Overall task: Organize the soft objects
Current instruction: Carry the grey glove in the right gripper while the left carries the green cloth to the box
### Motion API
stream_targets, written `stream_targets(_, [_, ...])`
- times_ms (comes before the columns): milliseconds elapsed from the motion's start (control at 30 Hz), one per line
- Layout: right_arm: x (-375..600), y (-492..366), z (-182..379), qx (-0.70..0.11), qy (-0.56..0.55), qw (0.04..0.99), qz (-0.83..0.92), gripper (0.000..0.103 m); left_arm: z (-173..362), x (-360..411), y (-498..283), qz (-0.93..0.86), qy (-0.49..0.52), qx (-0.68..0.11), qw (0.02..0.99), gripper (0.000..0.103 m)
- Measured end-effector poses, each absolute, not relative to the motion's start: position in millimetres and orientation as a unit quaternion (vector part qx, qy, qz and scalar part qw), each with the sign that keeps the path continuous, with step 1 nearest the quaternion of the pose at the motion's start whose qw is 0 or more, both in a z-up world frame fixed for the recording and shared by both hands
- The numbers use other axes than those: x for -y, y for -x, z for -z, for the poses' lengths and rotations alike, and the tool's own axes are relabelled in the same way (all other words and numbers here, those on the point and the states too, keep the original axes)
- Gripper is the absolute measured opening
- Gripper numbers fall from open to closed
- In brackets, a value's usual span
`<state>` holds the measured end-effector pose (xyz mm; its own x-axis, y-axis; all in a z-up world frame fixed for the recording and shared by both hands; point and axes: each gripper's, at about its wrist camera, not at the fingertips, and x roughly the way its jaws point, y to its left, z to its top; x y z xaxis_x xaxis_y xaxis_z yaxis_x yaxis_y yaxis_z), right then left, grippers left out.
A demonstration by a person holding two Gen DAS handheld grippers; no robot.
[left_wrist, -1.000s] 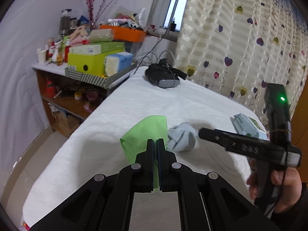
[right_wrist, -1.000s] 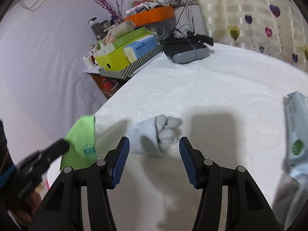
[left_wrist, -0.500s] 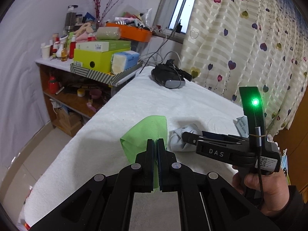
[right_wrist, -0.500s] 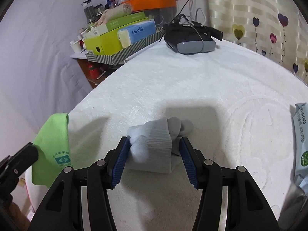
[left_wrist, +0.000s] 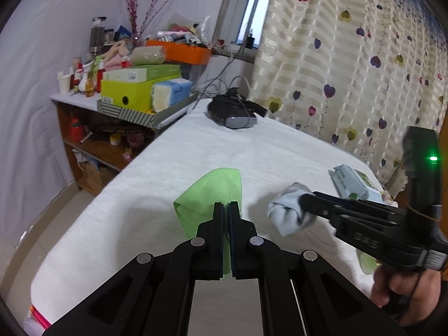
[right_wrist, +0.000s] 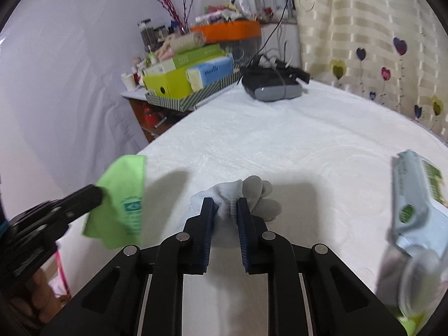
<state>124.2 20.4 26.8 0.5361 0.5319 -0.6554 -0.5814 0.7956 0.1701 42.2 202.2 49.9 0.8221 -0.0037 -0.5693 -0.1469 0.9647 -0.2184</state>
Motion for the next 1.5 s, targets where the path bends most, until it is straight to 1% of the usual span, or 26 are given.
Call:
stream_targets(367, [51.0,-71.2,-66.7,-0.310,0.009,0.899,-0.309,0.018,-66.5,-135.3,-28.6,0.006,0.111,-0.290,0.951,0.004])
stream_targets(600, [93.4,-48.3,-81.8,-0.286,-0.004,0.913,-0.290,0.018,-80.5,-91.9,-22.1,0.033,0.094,-0.284,0.953,0.004])
stream_targets(933, [144.7,-29.6,-90.5,-0.267,-0.025,0.927,-0.263,0.018,-97.6,-34.7,-16.3,0.079,0.073,-0.276,0.955,0.004])
stream_targets(1500, [210.3,-18.1,-93.5,-0.255,-0.055,0.943,-0.206,0.018,-105.2,32.0,-23.9,0.140,0.048,-0.277,0.949,0.004])
